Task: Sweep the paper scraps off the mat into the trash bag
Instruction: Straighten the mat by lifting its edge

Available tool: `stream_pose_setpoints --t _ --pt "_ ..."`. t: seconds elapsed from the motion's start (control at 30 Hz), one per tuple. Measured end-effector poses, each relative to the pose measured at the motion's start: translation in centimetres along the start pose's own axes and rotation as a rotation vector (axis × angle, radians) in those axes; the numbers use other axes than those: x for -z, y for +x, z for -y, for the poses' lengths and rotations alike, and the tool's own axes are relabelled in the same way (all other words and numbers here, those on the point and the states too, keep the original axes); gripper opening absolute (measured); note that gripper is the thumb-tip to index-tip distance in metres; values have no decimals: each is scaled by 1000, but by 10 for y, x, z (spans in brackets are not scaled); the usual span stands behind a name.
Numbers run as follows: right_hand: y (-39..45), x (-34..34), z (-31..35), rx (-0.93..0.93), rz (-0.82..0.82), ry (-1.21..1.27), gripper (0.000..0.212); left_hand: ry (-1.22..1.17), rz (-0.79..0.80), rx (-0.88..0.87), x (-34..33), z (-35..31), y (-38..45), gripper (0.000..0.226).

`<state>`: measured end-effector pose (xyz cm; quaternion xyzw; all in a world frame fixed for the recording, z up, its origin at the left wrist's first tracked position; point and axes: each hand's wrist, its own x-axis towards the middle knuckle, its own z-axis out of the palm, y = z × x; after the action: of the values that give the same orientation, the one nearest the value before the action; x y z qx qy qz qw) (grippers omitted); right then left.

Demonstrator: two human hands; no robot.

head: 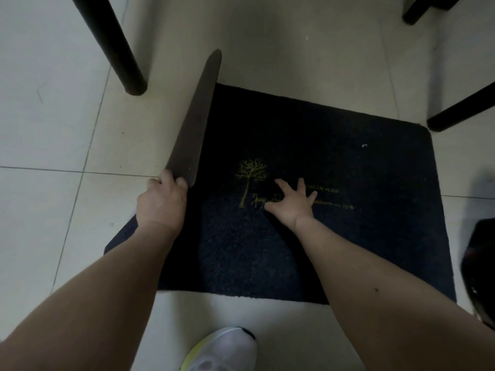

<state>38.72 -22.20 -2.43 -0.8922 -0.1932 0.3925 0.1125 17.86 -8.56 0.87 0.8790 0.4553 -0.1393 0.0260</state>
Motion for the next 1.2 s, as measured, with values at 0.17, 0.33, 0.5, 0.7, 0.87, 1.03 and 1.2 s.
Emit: stream_pose_setpoints --t 0.17,0.33,0.5,0.7,0.87,1.03,1.2 --pt "22 14 10 101 10 -78 71 -71 -32 57 9 -7 11 19" --pt "38 26 18 64 8 -99 66 -183 -63 207 11 -7 27 21" --pt "36 26 12 -1 -39 -90 69 -316 -129 217 11 -5 42 24" --pt "36 28 11 -6 -44 -109 70 -336 -112 425 7 1 56 39" --pt "35 29 12 -3 -37 -139 71 -79 -54 372 8 -1 46 64" --pt "34 29 12 -1 -32 -153 71 332 77 217 11 -10 40 67" --pt "33 31 12 -1 -16 -145 72 188 335 52 4 -22 35 69"
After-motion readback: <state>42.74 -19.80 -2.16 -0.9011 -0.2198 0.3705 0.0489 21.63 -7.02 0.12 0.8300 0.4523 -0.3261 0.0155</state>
